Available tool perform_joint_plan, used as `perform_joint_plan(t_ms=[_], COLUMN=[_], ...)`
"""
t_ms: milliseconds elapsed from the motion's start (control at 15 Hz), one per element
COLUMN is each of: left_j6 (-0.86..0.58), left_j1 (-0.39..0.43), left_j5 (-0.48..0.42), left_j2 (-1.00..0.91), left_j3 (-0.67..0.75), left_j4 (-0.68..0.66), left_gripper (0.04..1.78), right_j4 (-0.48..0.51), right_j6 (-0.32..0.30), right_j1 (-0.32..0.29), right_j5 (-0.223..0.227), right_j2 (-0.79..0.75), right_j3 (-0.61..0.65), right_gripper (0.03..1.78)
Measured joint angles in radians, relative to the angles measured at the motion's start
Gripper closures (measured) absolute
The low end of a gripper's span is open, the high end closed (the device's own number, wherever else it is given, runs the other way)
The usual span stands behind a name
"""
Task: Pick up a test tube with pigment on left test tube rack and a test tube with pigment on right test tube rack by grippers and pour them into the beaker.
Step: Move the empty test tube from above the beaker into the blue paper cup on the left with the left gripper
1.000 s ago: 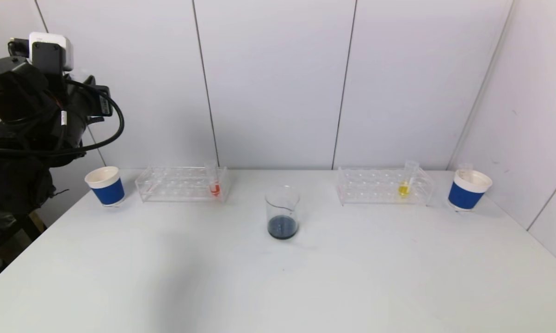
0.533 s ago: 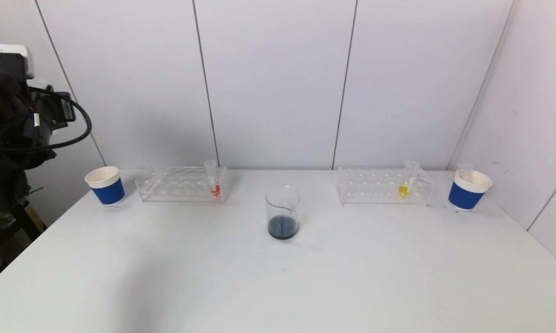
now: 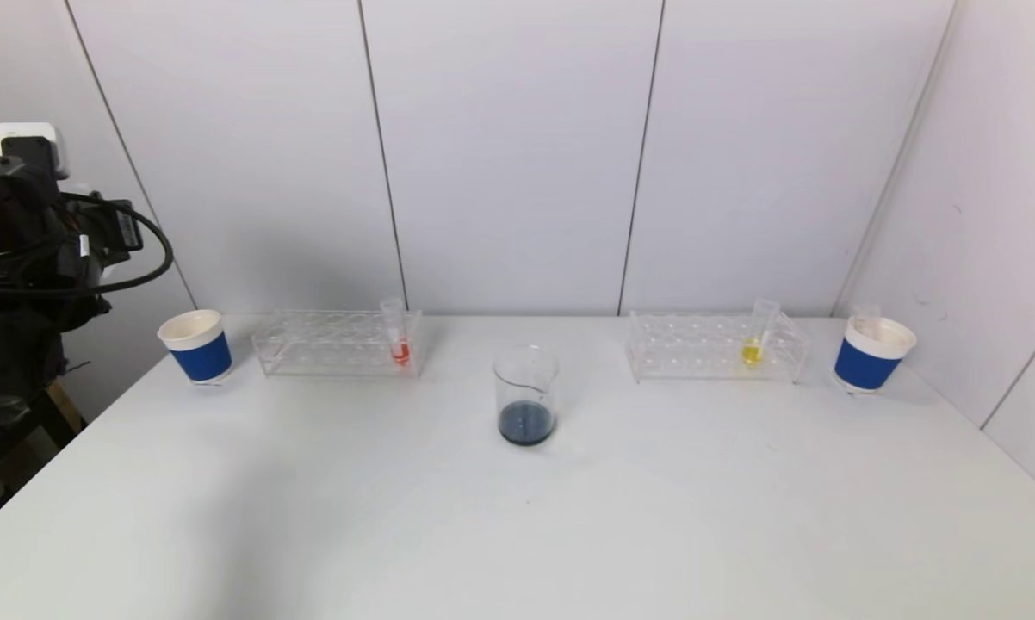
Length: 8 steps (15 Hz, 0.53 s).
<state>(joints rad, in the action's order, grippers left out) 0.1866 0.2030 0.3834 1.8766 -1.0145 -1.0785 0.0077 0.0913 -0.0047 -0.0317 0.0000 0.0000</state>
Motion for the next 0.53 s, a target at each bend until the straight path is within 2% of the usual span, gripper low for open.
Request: perform_joint_plan(t_ms=[267, 533], left_j6=[-0.013, -0.073], left_j1=[0.000, 0.000], left_j5=[0.000, -0.011], left_j2=[0.041, 0.083], left_j3=[-0.016, -0.077], left_j4=[0.016, 0.100], left_gripper=[1.40, 1.40], right_j4=[0.000, 0.000], right_j6=[0.000, 0.000], right_j1=[0.000, 0.000], right_j5=[0.000, 0.000], right_j2=[0.000, 0.000], right_j3=[0.000, 0.000], right_gripper=[0.04, 0.04])
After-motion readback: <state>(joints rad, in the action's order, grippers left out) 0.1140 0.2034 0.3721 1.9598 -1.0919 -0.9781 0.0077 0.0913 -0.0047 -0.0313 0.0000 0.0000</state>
